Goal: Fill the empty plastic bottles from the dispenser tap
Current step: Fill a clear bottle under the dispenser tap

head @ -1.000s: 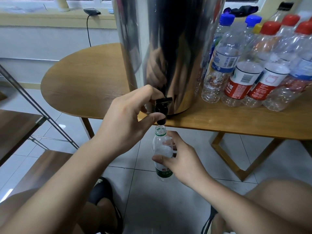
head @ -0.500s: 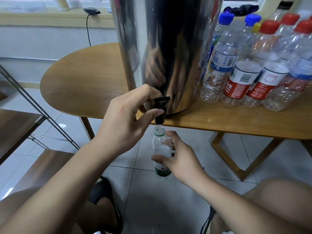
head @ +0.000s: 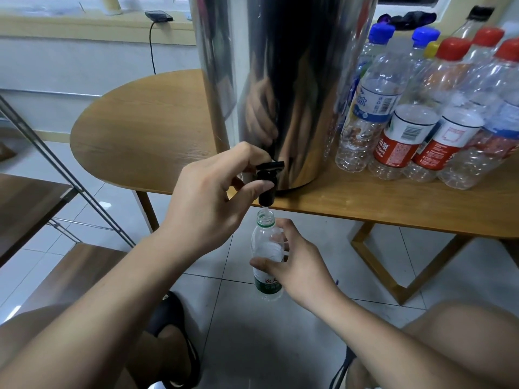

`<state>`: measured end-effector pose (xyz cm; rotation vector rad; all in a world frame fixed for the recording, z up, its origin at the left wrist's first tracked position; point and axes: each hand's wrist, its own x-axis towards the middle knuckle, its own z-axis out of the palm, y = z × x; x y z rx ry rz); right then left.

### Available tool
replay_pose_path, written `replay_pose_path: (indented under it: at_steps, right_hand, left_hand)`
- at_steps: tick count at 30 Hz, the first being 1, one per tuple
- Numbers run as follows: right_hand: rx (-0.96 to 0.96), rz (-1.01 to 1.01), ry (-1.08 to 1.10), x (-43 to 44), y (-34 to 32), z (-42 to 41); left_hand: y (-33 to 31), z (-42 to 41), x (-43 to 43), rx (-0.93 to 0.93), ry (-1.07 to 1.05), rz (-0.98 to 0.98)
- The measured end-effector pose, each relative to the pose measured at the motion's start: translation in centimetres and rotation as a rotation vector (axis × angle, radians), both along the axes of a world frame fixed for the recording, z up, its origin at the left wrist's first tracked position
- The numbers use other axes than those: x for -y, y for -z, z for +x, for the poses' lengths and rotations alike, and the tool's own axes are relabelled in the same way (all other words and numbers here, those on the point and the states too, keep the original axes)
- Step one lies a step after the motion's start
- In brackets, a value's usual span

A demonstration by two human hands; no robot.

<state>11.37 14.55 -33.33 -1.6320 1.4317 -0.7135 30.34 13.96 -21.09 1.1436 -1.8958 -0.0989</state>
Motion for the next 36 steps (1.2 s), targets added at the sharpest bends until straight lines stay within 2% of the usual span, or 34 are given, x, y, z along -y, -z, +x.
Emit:
replay_pose_path:
  at_steps: [11,36]
  right_hand:
    - [0.005,-0.015,0.013,0.17,0.04,-0.14]
    - [0.004,-0.028,0.012,0.36,-0.14,-0.19]
  left_hand:
    - [-0.25,-0.38,-0.11,-0.059,0.046,0.075]
    - [-0.56,-0.81,-0.46,-0.09,0.043,0.058]
